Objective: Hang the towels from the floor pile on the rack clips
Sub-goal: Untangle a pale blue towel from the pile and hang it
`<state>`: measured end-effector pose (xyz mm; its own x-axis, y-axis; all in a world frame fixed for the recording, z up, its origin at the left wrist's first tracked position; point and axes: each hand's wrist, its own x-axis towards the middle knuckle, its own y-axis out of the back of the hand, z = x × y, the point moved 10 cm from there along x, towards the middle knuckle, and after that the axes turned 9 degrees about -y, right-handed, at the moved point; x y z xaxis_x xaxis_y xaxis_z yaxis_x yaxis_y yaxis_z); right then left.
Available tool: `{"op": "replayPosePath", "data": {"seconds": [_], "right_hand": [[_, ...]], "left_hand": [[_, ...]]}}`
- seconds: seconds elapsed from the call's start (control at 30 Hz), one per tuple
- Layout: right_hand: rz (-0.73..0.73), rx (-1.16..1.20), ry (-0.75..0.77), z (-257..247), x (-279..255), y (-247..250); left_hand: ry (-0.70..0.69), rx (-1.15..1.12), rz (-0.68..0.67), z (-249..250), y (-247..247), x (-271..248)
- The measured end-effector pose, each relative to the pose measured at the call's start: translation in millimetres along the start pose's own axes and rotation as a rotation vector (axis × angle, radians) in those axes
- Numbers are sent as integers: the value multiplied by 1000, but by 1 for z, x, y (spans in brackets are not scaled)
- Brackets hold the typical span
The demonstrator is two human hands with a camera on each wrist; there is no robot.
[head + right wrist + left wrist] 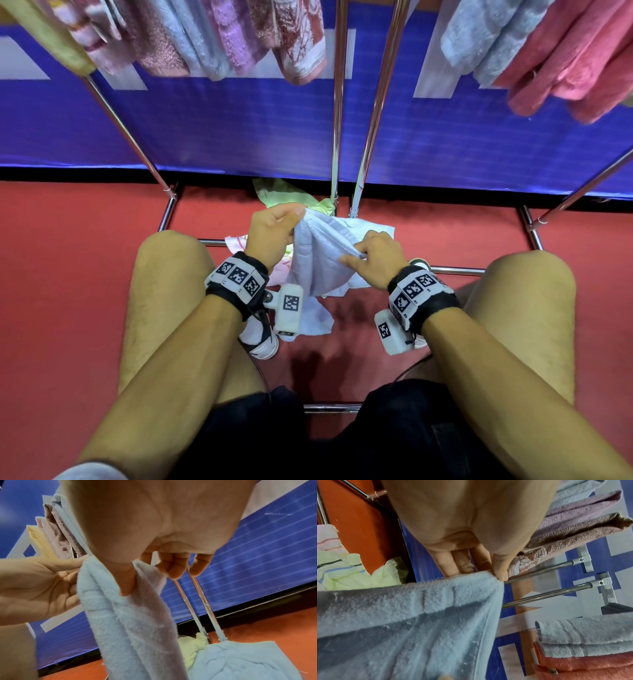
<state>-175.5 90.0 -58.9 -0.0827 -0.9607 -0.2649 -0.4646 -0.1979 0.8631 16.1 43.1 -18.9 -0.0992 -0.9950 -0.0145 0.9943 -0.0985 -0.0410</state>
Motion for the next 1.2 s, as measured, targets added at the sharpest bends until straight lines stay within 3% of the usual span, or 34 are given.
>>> {"op": "replayPosePath", "data": {"seconds": [0.23,0.6,0.77,1.07,1.2], "right_hand": [[-28,31,-19,16,-1,1],[340,617,-36,18,-15,58],[285,789,-46,17,-10,58],[228,464,-90,13,-4,46],[157,530,-186,20,0,35]], "left_hand": [[1,16,46,-3,21,0],[-7,104,122,-2,33,-1],[-42,98,142,1,34,0],[-69,276,150,-6,28,3],[-91,329,131,-8,19,0]]}}
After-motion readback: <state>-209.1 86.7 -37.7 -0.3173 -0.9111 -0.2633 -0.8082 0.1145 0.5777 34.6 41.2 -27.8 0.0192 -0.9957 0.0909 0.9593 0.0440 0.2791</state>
